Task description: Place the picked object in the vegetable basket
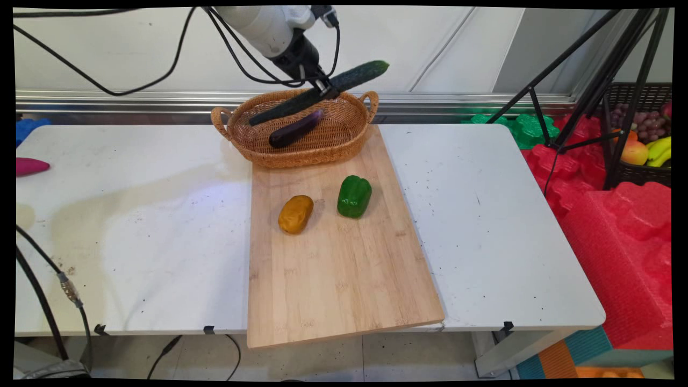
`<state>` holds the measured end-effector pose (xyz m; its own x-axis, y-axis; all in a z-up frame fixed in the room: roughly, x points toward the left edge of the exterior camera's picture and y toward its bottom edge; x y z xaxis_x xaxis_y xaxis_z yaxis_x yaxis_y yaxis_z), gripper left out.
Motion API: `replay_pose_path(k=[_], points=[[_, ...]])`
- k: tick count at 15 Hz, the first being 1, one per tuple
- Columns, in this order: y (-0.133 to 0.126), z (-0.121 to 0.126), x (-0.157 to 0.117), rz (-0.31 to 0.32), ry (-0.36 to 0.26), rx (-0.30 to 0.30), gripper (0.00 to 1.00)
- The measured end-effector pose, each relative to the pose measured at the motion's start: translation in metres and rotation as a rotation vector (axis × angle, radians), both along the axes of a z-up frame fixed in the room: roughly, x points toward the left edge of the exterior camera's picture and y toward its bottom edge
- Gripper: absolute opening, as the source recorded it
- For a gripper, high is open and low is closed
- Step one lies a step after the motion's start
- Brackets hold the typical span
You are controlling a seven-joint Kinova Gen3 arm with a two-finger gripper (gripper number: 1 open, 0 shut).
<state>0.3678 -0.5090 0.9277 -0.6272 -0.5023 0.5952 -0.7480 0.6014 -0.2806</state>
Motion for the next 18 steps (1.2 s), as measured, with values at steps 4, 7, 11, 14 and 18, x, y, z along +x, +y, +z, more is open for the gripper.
replay_pose_path(k=[4, 7, 11, 14, 18], points=[[-0.016, -0.028, 0.008, -0.004, -0.023, 0.051, 0.00], [-0.022, -0.041, 0.011, -0.007, -0.033, 0.077, 0.00], [-0.025, -0.051, 0.013, -0.012, -0.046, 0.104, 0.00], [-0.025, -0.055, 0.013, -0.015, -0.054, 0.118, 0.00], [-0.023, -0.057, 0.012, -0.023, -0.066, 0.130, 1.00]])
